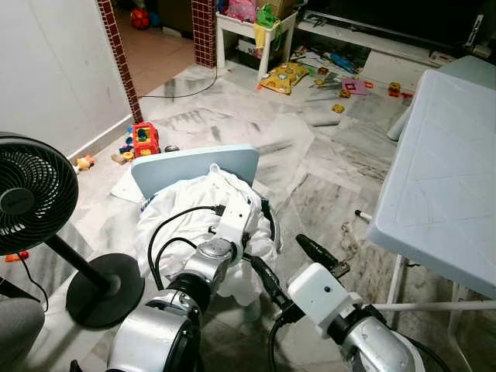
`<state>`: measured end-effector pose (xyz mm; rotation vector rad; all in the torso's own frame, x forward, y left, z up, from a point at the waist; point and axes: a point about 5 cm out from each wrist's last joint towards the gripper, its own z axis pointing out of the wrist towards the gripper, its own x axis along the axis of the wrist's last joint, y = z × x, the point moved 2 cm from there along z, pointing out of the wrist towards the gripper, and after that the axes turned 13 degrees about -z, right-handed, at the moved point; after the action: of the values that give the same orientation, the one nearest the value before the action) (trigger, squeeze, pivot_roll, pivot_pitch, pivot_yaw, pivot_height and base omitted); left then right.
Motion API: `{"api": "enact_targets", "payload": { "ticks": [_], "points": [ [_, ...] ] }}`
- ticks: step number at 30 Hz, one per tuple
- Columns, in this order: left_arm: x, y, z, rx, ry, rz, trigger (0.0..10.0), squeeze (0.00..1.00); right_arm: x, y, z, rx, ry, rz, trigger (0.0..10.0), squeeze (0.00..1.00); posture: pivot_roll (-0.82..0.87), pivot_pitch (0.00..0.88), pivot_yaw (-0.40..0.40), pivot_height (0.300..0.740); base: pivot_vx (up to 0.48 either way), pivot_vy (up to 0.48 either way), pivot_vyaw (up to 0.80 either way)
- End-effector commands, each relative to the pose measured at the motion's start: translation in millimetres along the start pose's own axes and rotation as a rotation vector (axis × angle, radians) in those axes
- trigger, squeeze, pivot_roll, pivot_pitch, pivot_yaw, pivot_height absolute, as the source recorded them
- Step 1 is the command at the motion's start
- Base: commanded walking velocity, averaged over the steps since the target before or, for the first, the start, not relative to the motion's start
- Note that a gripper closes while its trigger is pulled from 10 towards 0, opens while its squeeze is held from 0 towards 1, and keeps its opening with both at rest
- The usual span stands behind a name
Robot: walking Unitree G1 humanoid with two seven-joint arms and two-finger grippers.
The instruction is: Hang hanger
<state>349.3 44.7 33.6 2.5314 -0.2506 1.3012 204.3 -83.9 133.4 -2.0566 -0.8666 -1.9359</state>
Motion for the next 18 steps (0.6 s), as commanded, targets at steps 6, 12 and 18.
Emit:
{"api": "enact_targets", "payload": {
  "ticks": [6,12,18],
  "points": [
    [22.9,-4.7,-1.4,-0.013,0.096,0.004,0.0,0.0,-3.5,8.0,5.5,-0.015,0.002,-0.021,10.0,0.0,-0.05,0.034,-0.05,0.74,0.0,0.0,0.0],
    [35.3,-13.8,-4.9,-0.034,0.16,0.017,0.0,0.0,-5.0,13.8,14.3,-0.029,0.016,-0.036,10.0,0.0,-0.02,0.006,-0.05,0.74,0.0,0.0,0.0],
    [49.9,-12.0,-13.8,-0.177,0.286,0.021,0.0,0.0,-6.3,25.5,25.3,-0.057,0.033,-0.058,10.0,0.0,0.04,0.0,-0.054,0.74,0.0,0.0,0.0]
  ]
}}
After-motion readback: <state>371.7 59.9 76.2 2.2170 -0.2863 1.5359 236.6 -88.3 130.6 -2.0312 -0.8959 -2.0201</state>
